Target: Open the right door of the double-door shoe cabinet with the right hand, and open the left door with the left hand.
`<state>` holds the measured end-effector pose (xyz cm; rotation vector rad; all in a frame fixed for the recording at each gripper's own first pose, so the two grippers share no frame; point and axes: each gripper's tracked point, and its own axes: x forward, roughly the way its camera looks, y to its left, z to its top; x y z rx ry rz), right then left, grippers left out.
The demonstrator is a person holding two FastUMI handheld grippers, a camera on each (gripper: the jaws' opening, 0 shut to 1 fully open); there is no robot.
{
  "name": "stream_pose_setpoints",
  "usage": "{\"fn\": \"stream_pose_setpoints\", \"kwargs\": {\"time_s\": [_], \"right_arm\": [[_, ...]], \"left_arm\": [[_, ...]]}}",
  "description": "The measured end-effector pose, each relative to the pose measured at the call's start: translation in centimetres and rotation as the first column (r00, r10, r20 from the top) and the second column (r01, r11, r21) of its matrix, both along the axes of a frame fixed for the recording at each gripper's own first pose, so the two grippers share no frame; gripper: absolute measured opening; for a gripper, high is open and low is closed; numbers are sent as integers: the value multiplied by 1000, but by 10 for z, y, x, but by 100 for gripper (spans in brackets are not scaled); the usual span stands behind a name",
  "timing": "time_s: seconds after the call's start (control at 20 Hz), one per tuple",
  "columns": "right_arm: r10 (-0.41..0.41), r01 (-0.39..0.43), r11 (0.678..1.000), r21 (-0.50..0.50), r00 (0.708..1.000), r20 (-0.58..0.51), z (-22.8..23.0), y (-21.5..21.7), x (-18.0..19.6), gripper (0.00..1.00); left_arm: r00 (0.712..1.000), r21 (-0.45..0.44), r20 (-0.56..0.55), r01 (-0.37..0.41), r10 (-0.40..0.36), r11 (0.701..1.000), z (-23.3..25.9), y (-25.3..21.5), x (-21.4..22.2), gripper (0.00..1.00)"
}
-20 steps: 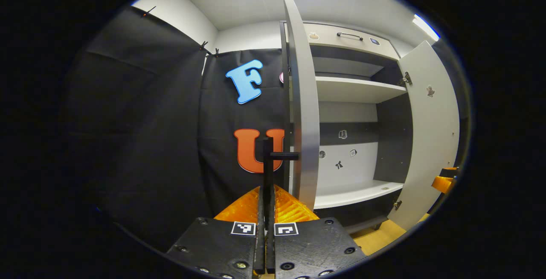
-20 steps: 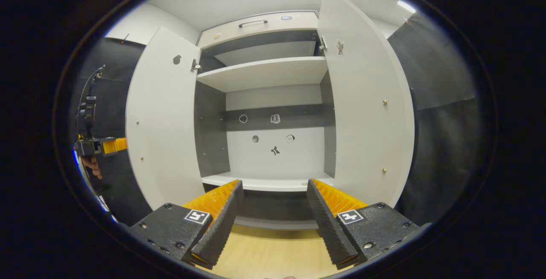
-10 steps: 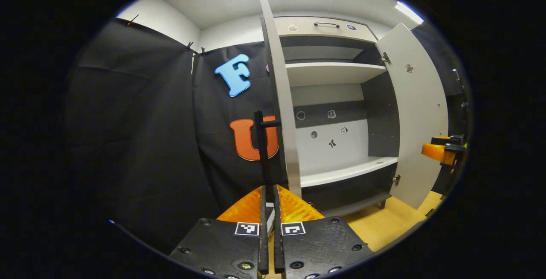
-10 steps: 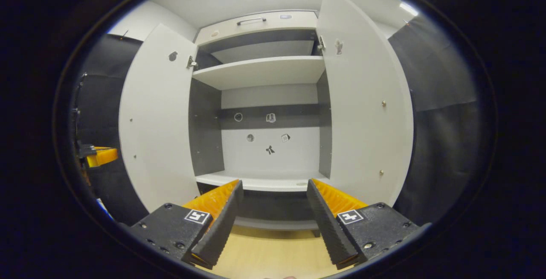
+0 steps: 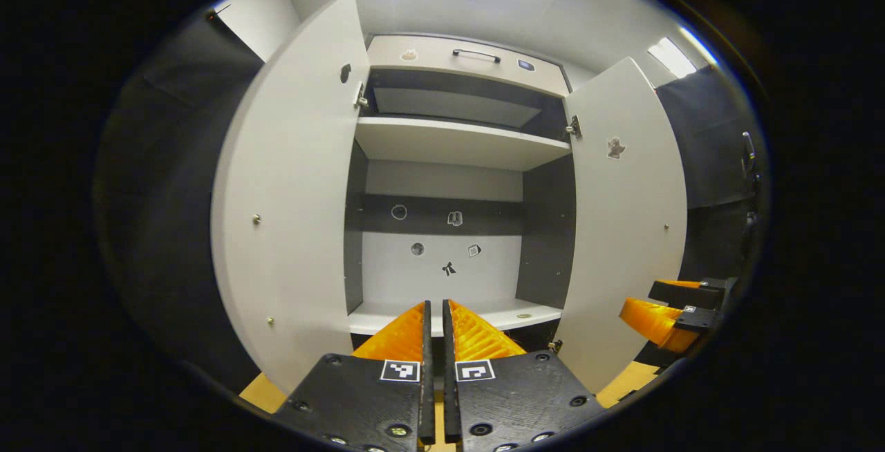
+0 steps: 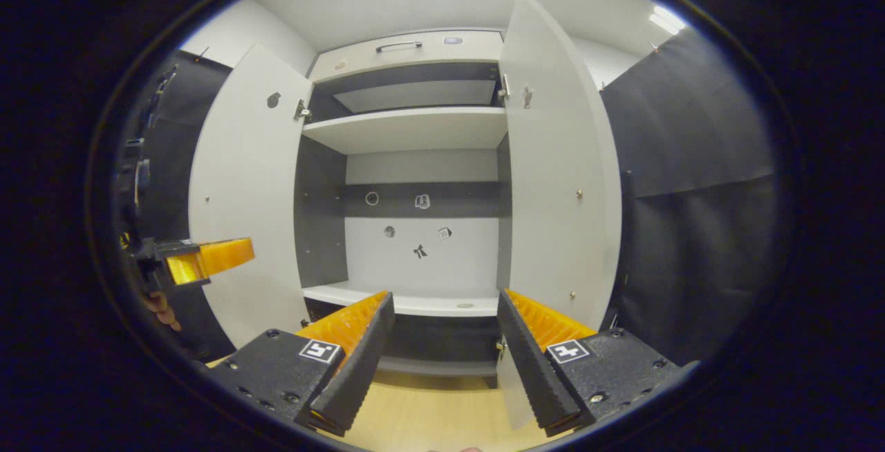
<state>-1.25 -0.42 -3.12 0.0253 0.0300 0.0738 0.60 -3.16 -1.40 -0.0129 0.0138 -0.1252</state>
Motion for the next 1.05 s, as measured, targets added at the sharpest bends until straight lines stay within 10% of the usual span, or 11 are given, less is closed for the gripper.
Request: {"fn": "stream_pose_setpoints", "kwargs": {"time_s": [0.1,0.35,1.05], "right_arm": [[-12,12,1000,5,1000,1,0,-9,-5,93],[-30,30,999,12,1000,-3,-4,-23,-6,94],[41,-42,999,28,998,46,5,-7,0,94]], "left_arm": [[1000,5,-17,-7,7,1000,-7,-10,8,10],[1000,-22,10,-5,5,1000,-3,-17,9,100],[993,15,32,-115,114,993,-1,7,-6,93]]}}
